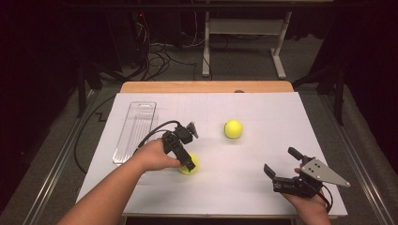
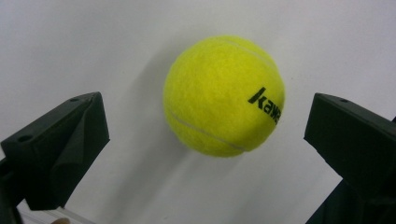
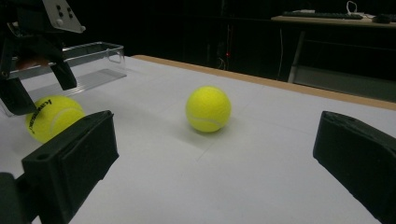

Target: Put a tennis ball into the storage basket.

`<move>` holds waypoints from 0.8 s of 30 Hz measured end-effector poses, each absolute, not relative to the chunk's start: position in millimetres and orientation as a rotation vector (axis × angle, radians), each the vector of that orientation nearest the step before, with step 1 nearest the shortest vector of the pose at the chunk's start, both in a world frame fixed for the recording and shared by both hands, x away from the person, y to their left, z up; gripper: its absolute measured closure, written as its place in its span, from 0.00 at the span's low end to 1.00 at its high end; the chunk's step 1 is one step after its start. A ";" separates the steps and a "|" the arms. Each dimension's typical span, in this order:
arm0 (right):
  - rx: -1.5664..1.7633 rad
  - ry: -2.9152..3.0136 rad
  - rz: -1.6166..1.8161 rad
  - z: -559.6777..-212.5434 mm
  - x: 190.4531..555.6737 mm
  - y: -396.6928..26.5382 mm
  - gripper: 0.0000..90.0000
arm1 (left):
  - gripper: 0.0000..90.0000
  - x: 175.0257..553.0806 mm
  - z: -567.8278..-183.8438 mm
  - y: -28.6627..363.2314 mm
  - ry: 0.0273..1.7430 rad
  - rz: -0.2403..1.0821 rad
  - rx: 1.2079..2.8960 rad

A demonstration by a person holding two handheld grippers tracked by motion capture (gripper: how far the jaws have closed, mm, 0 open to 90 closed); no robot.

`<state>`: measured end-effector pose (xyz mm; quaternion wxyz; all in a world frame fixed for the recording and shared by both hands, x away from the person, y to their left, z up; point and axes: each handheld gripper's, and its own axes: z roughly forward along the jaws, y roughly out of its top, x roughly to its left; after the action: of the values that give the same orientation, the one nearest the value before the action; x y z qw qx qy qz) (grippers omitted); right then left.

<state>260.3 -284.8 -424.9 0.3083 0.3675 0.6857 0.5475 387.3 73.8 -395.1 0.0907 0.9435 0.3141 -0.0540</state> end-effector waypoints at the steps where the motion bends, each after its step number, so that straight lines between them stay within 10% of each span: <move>1: 0.971 1.813 1.447 -424.8 260.3 -284.9 0.00 | 0.01 387.5 -396.1 72.6 0.935 -0.162 2.803; 24: 0.968 1.809 1.447 -424.0 259.0 -286.1 0.00 | 0.13 387.7 -413.4 60.8 0.940 -0.182 2.852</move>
<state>259.0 -286.1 -424.0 0.3102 0.3667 0.6850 0.5479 387.7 60.8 -413.4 0.0666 0.9459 0.3117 -0.0604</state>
